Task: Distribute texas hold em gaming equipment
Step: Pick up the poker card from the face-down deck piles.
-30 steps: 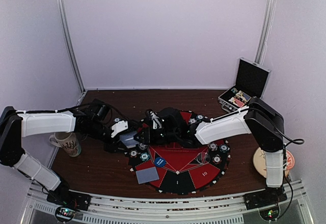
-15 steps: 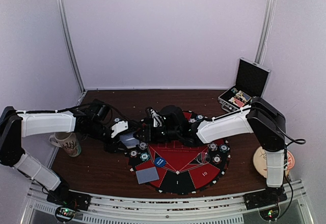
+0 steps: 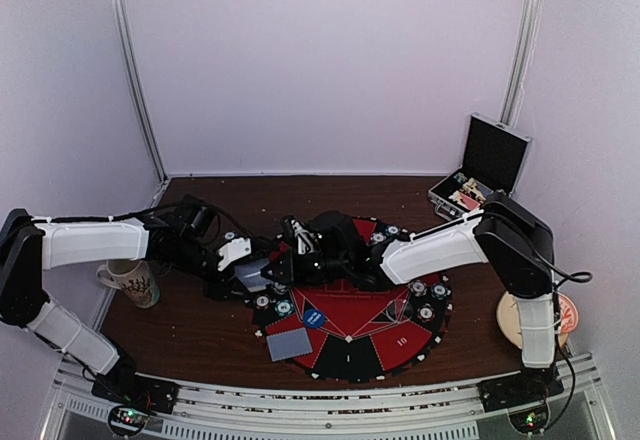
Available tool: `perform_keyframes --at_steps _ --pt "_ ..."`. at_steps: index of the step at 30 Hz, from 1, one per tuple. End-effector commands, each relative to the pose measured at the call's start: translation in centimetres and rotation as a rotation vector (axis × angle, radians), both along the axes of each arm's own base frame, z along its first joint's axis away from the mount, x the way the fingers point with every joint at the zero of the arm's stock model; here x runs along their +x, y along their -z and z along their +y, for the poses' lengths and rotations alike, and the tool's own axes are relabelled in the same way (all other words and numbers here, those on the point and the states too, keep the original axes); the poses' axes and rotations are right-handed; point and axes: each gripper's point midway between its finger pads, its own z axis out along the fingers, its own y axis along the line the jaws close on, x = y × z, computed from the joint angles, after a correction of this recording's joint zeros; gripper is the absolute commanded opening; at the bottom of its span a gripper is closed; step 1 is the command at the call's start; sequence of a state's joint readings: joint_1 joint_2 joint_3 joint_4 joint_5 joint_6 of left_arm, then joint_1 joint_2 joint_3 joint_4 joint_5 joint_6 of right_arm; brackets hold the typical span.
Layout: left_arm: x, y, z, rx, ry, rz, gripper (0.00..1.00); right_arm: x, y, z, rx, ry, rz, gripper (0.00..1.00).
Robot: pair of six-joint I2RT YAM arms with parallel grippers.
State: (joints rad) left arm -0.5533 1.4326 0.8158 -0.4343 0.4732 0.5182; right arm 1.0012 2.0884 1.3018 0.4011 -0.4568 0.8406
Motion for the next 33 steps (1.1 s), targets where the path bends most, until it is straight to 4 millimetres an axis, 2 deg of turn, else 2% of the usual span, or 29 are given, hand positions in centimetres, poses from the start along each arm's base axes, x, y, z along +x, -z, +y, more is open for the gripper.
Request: perform_keyframes --at_steps 1,3,17,21,26,33 --pt "-0.2 0.0 -0.5 -0.018 0.025 0.004 0.38 0.2 -1.6 -0.2 0.026 0.018 -0.032 0.03" --pt "-0.2 0.0 -0.5 -0.017 0.024 0.005 0.38 0.4 -2.0 -0.6 0.022 0.034 -0.046 0.0" --pt "-0.2 0.0 -0.5 -0.016 0.024 0.003 0.38 0.4 -3.4 -2.7 0.032 0.064 -0.069 0.0" --pt "-0.2 0.0 -0.5 -0.016 0.023 0.003 0.38 0.8 -3.8 -4.4 0.049 0.094 -0.061 0.0" --pt "-0.2 -0.1 -0.5 -0.016 0.023 -0.001 0.38 1.9 -4.8 -8.9 0.08 0.177 -0.061 0.0" --pt "-0.2 -0.1 -0.5 -0.018 0.024 0.0 0.38 3.4 -3.0 -19.2 0.046 0.37 -0.039 0.0"
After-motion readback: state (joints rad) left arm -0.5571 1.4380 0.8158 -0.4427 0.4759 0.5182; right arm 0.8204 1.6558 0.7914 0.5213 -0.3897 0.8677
